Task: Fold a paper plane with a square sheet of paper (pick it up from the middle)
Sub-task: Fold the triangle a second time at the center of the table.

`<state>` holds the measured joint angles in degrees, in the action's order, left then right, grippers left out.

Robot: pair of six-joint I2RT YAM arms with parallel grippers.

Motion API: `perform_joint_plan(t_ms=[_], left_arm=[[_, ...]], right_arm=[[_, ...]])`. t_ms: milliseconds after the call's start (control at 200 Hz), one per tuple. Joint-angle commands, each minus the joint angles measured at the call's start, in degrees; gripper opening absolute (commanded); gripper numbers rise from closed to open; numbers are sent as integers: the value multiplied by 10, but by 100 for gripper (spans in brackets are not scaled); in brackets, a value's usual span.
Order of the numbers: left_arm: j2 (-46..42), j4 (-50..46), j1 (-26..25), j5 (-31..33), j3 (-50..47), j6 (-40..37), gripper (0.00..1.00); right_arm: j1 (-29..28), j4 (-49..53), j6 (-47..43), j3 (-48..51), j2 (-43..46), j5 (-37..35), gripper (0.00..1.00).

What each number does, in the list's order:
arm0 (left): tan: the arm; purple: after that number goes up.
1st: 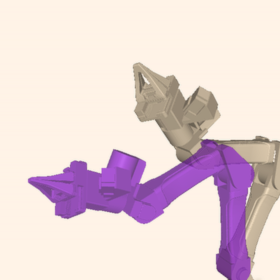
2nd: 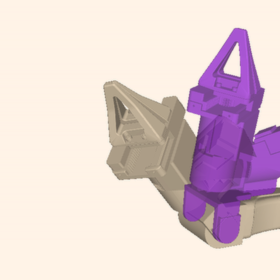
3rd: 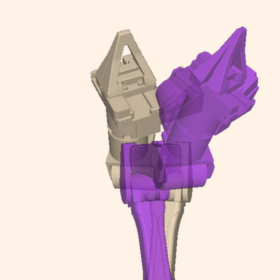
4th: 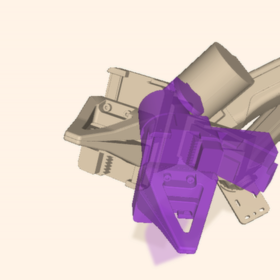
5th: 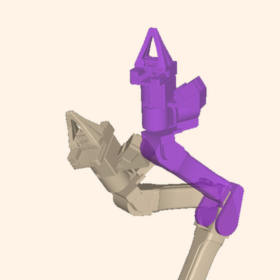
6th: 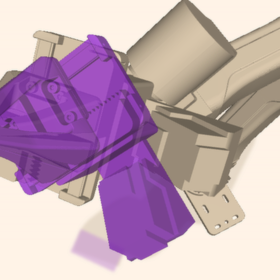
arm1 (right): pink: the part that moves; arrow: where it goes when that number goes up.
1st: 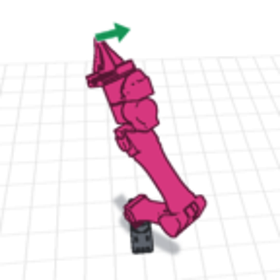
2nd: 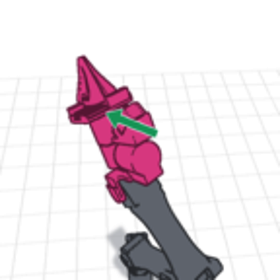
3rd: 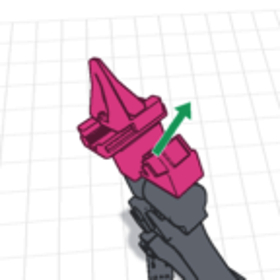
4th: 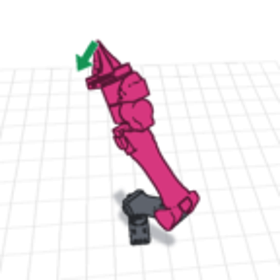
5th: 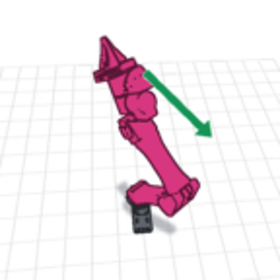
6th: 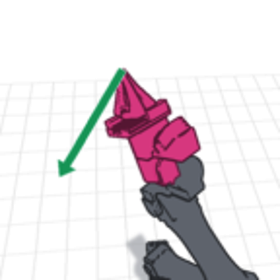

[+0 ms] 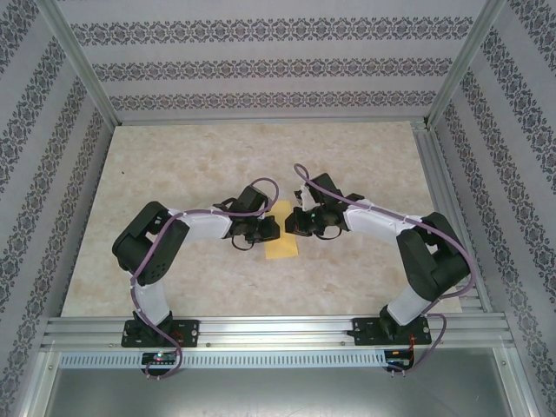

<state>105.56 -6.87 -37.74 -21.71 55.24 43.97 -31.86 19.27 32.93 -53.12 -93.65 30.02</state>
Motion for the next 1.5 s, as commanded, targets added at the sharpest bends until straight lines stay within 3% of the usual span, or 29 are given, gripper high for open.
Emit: perform_joint_plan(t_ms=[0,699,1009,1499], left_arm=[[15,1,-1,12,15,6,14],[33,-49,-1,28,37,-1,13],[41,-80,0,51,41,-2,12],[45,-83,0,46,47,-4,12]], right_arm=[[-11,25,-23,-8,-24,-17,9],[-23,73,-53,-37,-118,-64,8],[-15,65,-49,36,-84,-52,8],[5,54,4,143,47,-62,8]])
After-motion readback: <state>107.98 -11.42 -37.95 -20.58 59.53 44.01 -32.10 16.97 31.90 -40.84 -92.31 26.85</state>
